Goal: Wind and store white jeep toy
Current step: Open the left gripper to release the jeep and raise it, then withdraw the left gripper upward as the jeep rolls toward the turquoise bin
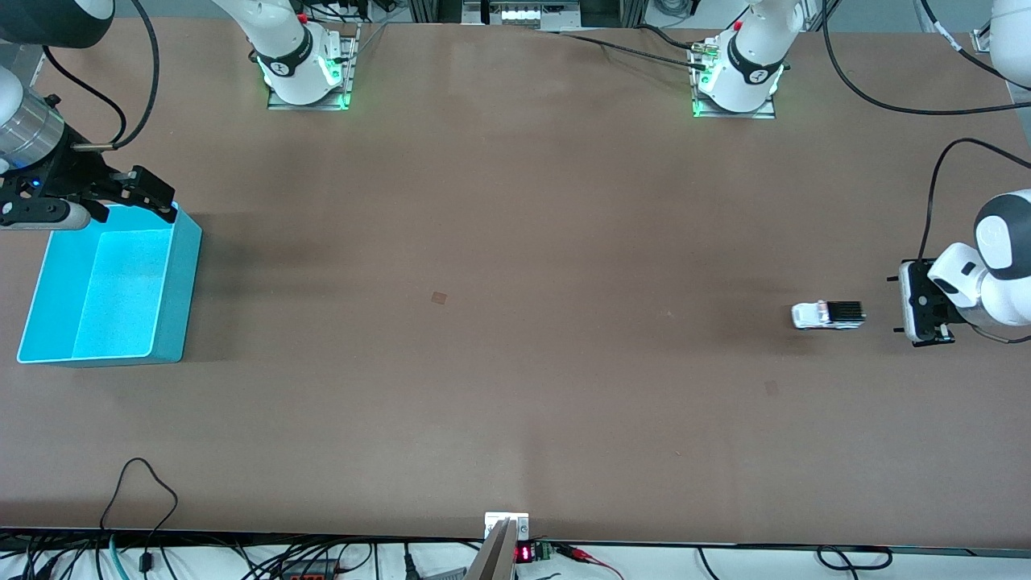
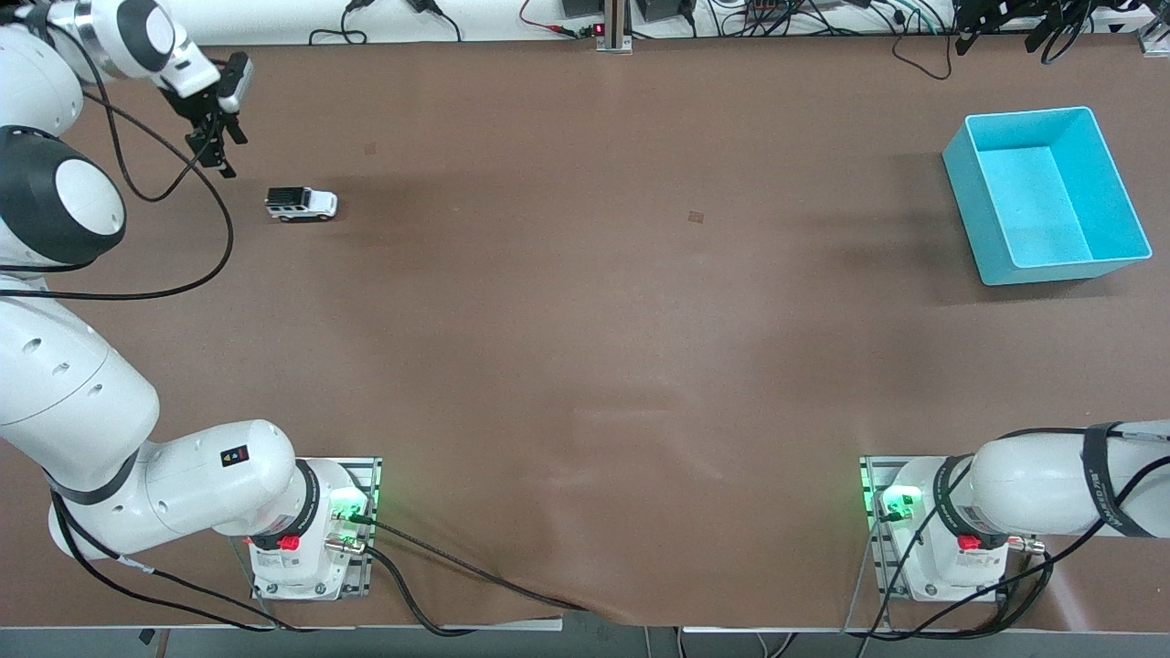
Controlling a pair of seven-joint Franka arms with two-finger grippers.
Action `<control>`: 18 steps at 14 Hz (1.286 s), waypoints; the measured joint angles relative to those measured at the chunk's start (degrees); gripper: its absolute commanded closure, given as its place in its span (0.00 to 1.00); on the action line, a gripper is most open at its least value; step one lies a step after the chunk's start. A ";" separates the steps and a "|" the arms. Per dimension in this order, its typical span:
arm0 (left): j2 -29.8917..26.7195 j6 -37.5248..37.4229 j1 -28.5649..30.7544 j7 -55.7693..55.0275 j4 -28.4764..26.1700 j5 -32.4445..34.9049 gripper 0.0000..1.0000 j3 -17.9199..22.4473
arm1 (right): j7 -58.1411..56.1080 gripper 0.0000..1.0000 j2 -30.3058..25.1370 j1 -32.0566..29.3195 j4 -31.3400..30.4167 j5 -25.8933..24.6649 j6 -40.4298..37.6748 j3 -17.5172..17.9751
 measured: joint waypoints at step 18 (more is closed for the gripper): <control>-18.34 -15.51 -20.27 -83.31 -0.69 -3.23 0.00 0.96 | 0.03 0.00 0.00 0.00 -0.02 0.00 -0.01 -0.02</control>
